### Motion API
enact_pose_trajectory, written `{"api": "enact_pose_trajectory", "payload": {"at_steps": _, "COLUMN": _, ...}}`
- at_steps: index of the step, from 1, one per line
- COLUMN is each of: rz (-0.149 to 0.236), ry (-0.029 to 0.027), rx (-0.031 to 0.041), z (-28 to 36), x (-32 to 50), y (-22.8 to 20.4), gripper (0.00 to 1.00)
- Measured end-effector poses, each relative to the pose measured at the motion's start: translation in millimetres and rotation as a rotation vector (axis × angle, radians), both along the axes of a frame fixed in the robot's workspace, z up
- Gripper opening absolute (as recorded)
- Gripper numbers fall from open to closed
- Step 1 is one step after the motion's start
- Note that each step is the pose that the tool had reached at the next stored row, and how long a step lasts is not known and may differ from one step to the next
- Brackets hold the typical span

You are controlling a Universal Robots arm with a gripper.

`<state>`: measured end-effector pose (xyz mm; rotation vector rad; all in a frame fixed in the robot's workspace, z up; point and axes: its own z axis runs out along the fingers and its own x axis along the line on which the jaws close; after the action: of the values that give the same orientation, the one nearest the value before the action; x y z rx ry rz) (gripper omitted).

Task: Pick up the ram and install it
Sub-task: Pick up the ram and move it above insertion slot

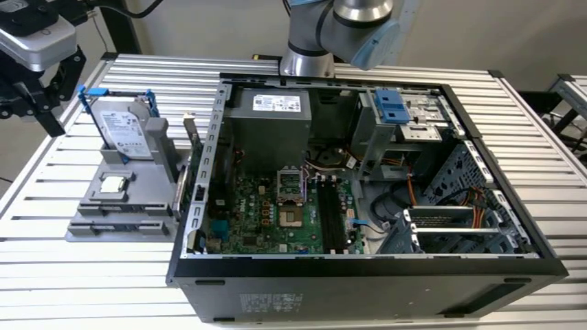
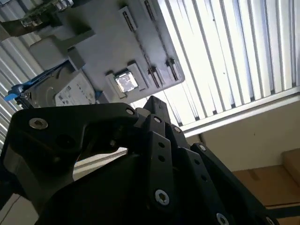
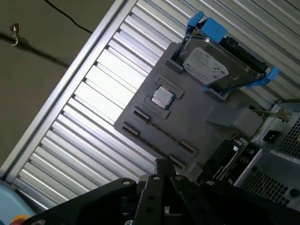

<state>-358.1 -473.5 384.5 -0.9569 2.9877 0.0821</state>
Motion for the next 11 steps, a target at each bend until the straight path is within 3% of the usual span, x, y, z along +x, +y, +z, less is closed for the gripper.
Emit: {"api": "enact_pose_trajectory", "payload": {"at_steps": 11, "rz": 0.179, "ry": -0.0005, "rx": -0.0002, "z": 0.1, "x": 0.0, "y": 0.0, "gripper": 0.00}}
